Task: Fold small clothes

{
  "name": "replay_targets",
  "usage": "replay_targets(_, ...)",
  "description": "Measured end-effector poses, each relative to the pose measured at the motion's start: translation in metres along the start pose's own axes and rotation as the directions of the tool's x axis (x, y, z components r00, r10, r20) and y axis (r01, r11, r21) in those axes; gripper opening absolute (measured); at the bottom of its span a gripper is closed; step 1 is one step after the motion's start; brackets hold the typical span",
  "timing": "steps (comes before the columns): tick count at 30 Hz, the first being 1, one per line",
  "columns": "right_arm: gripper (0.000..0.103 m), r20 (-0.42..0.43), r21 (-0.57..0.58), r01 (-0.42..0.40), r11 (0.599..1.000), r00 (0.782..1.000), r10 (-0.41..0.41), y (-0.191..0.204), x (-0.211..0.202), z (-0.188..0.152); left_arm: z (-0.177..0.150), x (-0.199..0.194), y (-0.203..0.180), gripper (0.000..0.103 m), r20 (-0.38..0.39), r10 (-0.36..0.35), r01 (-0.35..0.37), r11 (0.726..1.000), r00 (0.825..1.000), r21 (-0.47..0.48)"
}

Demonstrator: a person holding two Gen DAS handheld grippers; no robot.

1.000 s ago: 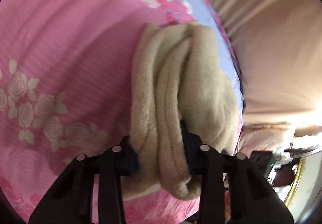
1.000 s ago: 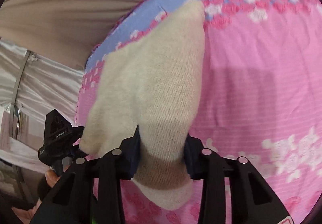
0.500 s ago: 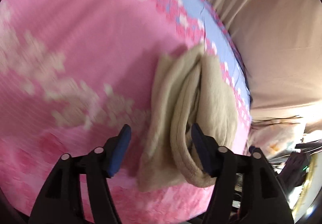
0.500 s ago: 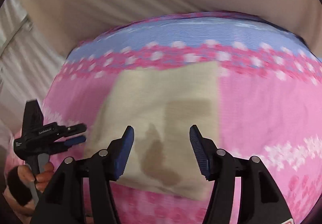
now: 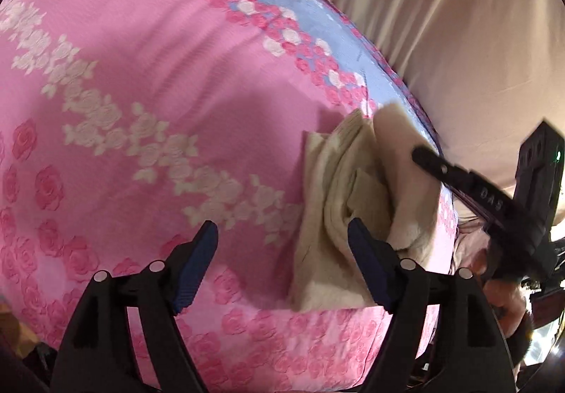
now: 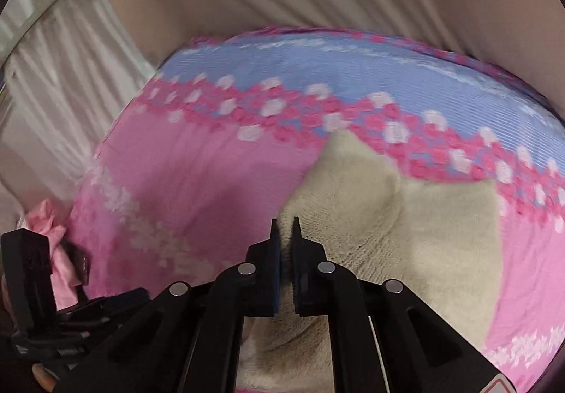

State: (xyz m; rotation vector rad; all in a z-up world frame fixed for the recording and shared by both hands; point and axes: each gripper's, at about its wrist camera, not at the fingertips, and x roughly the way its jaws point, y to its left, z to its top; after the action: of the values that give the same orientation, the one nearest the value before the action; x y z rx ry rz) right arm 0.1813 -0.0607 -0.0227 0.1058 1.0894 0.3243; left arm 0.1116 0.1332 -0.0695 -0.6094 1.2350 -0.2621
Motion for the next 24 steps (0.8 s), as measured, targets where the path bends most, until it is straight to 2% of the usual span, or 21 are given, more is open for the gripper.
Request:
replay_targets(1,0.013,-0.064,-0.026,-0.012,1.000,0.998,0.011,0.009,0.027,-0.002,-0.001,0.000,0.001,0.074,-0.007,0.005,-0.005,1.000,1.000,-0.006)
replay_targets(3,0.017,-0.233,-0.113,-0.001,0.994,0.972,-0.025,0.020,0.087,-0.023,-0.002,0.004,0.004,0.074,-0.028,0.007,-0.008,1.000,1.000,-0.023)
replay_targets(4,0.016,-0.208,-0.140,0.002,0.990,0.978,-0.032,0.020,0.091,-0.031,-0.001,0.005,0.004,0.074,-0.035,0.004,-0.005,1.000,0.999,-0.025)
replay_targets(5,0.017,-0.162,-0.137,-0.011,0.991,0.987,-0.012,0.020,0.077,-0.031,-0.001,0.005,0.003,0.074,-0.039,0.009,-0.010,1.000,0.999,-0.022)
replay_targets(6,0.023,-0.144,-0.104,-0.036,0.994,0.989,0.021,0.018,0.061,-0.030,0.001,0.004,0.001,0.074,-0.030,0.010,-0.011,1.000,1.000,-0.010)
replay_targets(7,0.030,-0.093,-0.054,-0.078,0.995,0.993,0.073,0.009,0.033,-0.028,0.002,0.003,0.000,0.075,-0.020,0.011,-0.011,1.000,1.000,-0.004)
replay_targets(8,0.030,-0.028,-0.029,-0.113,0.993,0.993,0.112,-0.001,0.004,-0.028,0.003,0.003,0.000,0.076,-0.013,0.019,-0.019,1.000,1.000,-0.001)
replay_targets(10,0.029,0.039,-0.004,-0.132,0.991,0.991,0.132,-0.019,-0.037,-0.036,0.006,0.008,-0.001,0.076,-0.014,0.030,-0.030,1.000,0.999,-0.005)
replay_targets(11,0.027,0.037,0.011,-0.127,0.992,0.991,0.127,-0.030,-0.049,-0.044,0.007,0.011,-0.001,0.076,-0.020,0.032,-0.032,0.999,0.999,-0.011)
replay_targets(12,0.021,0.020,0.014,-0.121,0.993,0.993,0.120,-0.034,-0.056,-0.055,0.007,0.014,-0.003,0.076,-0.027,0.030,-0.031,0.999,0.999,-0.019)
replay_targets(13,0.013,0.002,0.006,-0.115,0.993,0.993,0.115,-0.036,-0.056,-0.066,0.008,0.017,-0.005,0.076,-0.030,0.025,-0.026,0.999,0.999,-0.019)
replay_targets(14,0.011,-0.023,-0.005,-0.105,0.994,0.994,0.104,-0.033,-0.051,-0.077,0.009,0.019,-0.010,0.076,-0.031,0.026,-0.026,1.000,0.999,-0.007)
replay_targets(18,0.009,-0.157,0.042,-0.108,0.993,0.981,0.113,-0.033,0.008,-0.103,0.011,0.027,-0.028,0.076,-0.038,0.032,-0.030,0.999,0.999,0.041)
replay_targets(19,0.004,-0.202,0.027,-0.101,0.995,0.974,0.104,-0.029,0.030,-0.110,0.011,0.030,-0.033,0.076,-0.045,0.029,-0.027,0.998,0.999,0.054)
replay_targets(21,0.004,-0.181,-0.007,-0.090,0.996,0.980,0.087,-0.025,0.034,-0.110,0.012,0.032,-0.041,0.076,-0.055,0.029,-0.025,0.997,0.998,0.076)
replay_targets(22,0.004,-0.179,0.002,-0.093,0.996,0.980,0.092,-0.028,0.026,-0.106,0.012,0.032,-0.045,0.077,-0.053,0.026,-0.022,0.996,0.998,0.087)
replay_targets(24,0.005,-0.117,0.045,-0.096,0.994,0.988,0.101,-0.042,-0.004,-0.104,0.014,0.033,-0.050,0.081,-0.048,0.028,-0.023,0.995,0.998,0.098)
